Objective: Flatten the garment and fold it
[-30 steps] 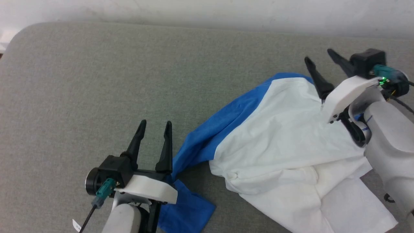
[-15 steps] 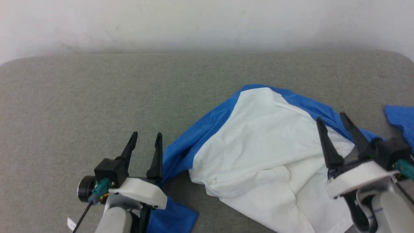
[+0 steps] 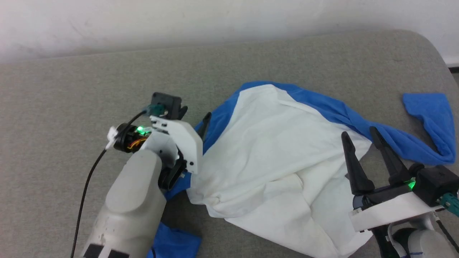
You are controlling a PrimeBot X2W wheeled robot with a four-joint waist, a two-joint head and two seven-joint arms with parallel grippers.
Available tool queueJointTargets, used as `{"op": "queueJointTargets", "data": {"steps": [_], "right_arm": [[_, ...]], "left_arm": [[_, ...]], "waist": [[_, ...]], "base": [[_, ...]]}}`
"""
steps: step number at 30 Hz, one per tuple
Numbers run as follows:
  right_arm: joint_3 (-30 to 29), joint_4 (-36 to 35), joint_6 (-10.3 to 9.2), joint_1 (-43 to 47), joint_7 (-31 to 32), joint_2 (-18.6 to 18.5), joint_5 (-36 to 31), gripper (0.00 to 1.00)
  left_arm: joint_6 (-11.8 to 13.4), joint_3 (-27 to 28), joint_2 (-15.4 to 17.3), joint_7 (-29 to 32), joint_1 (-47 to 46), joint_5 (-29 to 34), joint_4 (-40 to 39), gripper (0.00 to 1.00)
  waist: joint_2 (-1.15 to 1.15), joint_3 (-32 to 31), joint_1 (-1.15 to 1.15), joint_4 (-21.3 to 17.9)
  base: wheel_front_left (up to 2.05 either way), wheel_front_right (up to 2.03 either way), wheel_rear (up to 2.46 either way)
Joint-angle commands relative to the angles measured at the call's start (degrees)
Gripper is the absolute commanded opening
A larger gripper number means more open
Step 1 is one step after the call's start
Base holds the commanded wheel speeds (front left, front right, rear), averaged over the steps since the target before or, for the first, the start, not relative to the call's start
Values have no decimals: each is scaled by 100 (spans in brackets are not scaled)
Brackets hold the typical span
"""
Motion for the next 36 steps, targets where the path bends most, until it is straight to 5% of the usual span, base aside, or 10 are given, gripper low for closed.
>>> {"op": "queueJointTargets", "data": {"steps": [1,16,17,19,20,24,29,36], "right_arm": [[6,-45,-4,58,-4,33,-30,100],[145,175,-4,-42,-91,181,163,100],[151,196,-4,-47,-83,184,169,100],[139,226,-4,-60,-82,191,197,100],[128,241,-4,-69,-79,193,210,100],[6,291,-4,-45,-51,184,255,100],[-239,402,-4,-88,126,73,356,100],[-290,1263,-4,-1179,894,-512,915,100]], "left_arm": [[-26,-97,16,177,-198,-74,219,100],[-46,-1583,-84,2112,-1641,-322,2570,100],[-46,-1751,-119,2304,-1622,-407,2633,78],[-46,-1948,-168,2502,-1565,-677,2654,7],[-46,-2043,-174,2551,-1537,-760,2669,0],[-16,-2082,-13,2103,-1473,-913,2728,0],[443,-1739,115,867,-1349,-1055,2711,0],[531,-1443,221,-156,-1301,-1261,2473,0]], "waist": [[-1,245,0,-200],[-1,632,0,-535],[-1,625,0,-552],[-1,610,0,-583],[-1,594,0,-597],[-1,495,0,-569],[-1,315,0,-387],[-1,197,0,-75]], "base": [[0,0,0],[0,0,0],[0,0,0],[0,0,0],[0,0,0],[0,0,0],[0,0,0],[0,0,0]]}}
